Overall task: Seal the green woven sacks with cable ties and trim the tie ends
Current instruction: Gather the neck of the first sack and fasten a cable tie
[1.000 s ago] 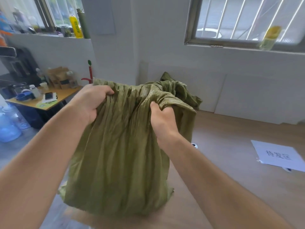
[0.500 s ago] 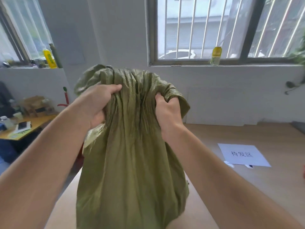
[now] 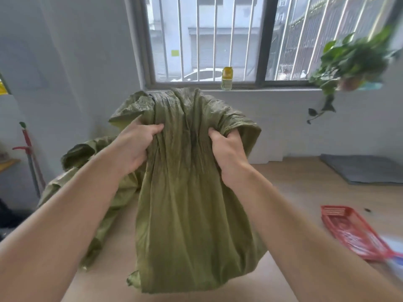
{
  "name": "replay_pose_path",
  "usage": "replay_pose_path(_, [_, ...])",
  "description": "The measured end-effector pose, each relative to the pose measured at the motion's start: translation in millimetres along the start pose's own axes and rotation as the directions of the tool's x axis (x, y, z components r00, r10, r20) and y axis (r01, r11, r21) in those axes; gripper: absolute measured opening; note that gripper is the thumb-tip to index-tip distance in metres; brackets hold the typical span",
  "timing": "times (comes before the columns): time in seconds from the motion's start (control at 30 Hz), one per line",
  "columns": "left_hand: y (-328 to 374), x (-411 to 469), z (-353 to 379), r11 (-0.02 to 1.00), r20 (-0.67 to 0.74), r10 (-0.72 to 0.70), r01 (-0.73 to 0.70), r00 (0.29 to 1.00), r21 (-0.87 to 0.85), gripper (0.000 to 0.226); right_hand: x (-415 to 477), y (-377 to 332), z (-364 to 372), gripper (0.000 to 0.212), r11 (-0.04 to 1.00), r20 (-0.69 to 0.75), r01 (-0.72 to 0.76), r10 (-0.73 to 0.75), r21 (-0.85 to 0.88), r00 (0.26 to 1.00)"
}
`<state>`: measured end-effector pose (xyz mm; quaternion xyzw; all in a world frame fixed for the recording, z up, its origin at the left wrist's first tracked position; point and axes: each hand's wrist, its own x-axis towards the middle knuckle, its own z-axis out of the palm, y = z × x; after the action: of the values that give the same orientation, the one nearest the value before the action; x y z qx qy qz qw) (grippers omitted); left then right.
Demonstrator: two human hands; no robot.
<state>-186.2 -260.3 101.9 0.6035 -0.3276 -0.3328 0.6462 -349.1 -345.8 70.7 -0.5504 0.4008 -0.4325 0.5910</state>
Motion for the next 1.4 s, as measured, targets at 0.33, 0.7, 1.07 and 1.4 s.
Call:
replay_pose_path(0.33, [-31.4, 28.7, 98.6, 0.98, 0.195, 0.03, 0.009, 0.98, -0.2, 0.039, 41.7, -8.6, -116.5, 0.11, 0.995, -0.101, -0.008, 0.019, 0.104, 0.995])
replay_pose_path(0.7, [-79.6, 3.9, 165.5, 0.974, 0.071, 0.073, -0.056, 0.995, -0.221, 0.041, 48.7, 29.0, -240.6, 0.088, 0.982, -0.158, -0.074, 0.102, 0.171, 0.982])
replay_pose_path(1.07, [-87.8, -9.3, 178.0, 0.983, -0.074, 0.154, -0.16, 0.985, -0.091, 0.037, 65.8, 22.9, -288.9, 0.038, 0.97, -0.107, -0.052, 0.079, 0.238, 0.991])
replay_pose_path(1.4, [-51.5, 8.8, 131.3, 0.957, -0.264, 0.223, -0.262, 0.938, -0.122, 0.054, 63.4, -9.7, -311.7, 0.051, 0.928, -0.241, 0.298, -0.244, 0.223, 0.939])
